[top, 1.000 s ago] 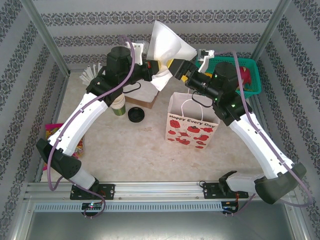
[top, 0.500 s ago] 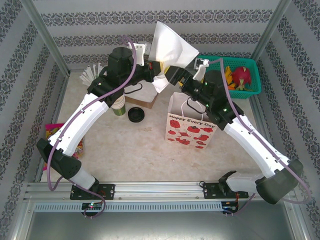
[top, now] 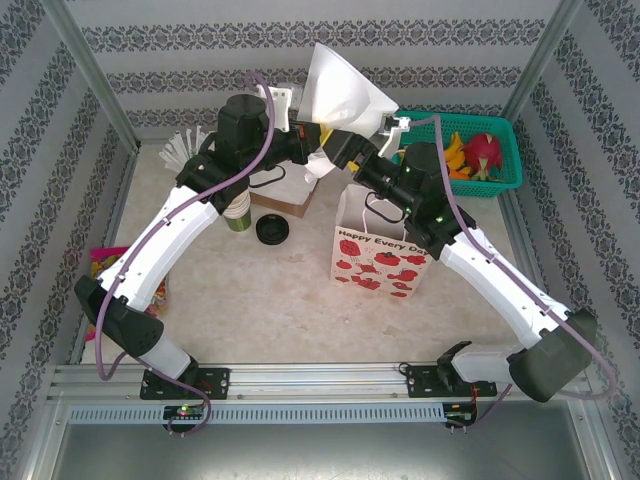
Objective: Pack the takeout coffee
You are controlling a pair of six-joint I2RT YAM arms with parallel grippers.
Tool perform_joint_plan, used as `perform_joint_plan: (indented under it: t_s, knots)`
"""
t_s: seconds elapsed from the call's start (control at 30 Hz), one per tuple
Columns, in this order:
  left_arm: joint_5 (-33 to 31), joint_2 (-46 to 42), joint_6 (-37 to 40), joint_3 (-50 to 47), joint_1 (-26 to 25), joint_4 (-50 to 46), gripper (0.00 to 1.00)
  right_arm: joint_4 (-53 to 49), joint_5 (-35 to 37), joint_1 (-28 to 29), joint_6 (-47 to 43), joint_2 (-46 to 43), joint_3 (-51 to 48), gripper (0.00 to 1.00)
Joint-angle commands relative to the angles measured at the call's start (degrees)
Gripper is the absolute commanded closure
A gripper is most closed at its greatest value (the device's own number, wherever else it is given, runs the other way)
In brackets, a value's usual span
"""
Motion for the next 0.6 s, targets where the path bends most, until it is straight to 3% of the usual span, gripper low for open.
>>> perform_joint_plan:
  t_s: [0.0,0.1,0.2,0.43,0.57]
  knots:
    - [1.14,0.75,1.25,1.56,-0.59,2.43,1.0,3.96,1.37,0.64,0.08,-0.14,2.1,0.02]
    - [2.08,0.69,1.31,1.17,-0.59,2.54,1.0,3.95,3.26,0.66,0.57,0.16,2.08,0.06]
    - [2.17,0.5,1.56,1.09,-0.71,2.26,1.0,3.44,3.41,0.82,-0.01,0.34,2.55,0.18]
    - [1.88,0.14,1.79,0.4,-0.69,2.26,1.0,2.09,3.54,1.1,-4.39,-0.52,3.52,0.57]
    - [2.15,-0.47,2.06,-0.36,-0.68,2.49,0.99,0.47,3.7,0.87,-6.78,-1.11,4.45,0.87]
